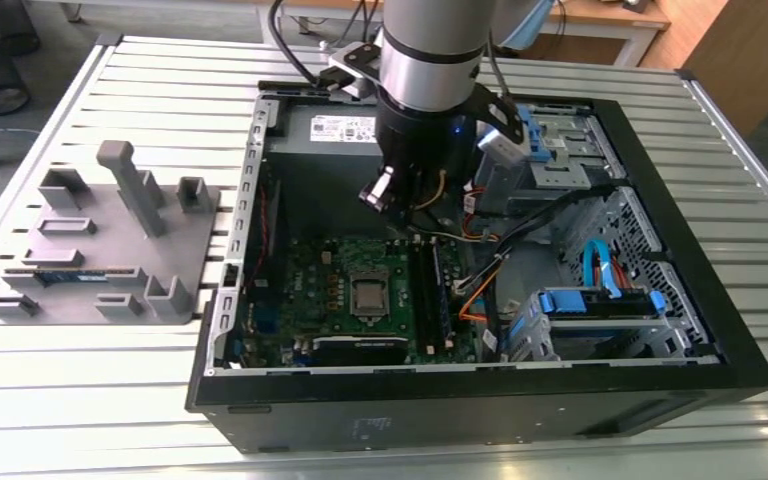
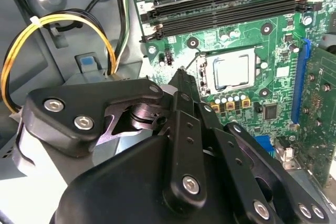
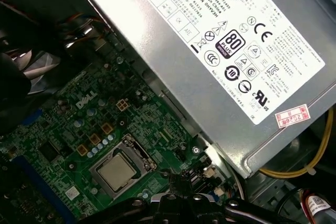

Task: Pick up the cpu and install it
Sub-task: 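Install the first cpu locking lever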

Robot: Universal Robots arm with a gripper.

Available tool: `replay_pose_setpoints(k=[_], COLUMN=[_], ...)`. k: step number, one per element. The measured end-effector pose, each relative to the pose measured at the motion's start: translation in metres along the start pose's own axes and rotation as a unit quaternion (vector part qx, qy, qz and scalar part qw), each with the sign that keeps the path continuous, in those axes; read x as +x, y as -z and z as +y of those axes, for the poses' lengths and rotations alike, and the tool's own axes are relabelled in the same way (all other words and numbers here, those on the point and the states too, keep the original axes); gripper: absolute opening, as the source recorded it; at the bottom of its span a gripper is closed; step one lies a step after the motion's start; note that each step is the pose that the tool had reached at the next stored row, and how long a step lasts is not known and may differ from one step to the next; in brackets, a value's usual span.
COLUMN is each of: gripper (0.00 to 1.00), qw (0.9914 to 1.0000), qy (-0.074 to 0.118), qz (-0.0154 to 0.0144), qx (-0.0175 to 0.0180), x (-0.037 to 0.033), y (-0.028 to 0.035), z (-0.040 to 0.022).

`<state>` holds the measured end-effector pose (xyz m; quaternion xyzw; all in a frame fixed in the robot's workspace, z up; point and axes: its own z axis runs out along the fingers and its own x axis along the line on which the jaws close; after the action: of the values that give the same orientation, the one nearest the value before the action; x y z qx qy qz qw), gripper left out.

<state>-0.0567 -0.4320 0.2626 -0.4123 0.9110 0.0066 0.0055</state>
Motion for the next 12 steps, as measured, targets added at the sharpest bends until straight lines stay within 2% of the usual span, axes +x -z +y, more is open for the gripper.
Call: replay_pose_setpoints(k=[12], gripper=[0.11], qw=[1.0], qy=[0.0], qz=[0.0001], qx=[0.0], x=[-0.0035], y=[-0.006], z=[0.0031])
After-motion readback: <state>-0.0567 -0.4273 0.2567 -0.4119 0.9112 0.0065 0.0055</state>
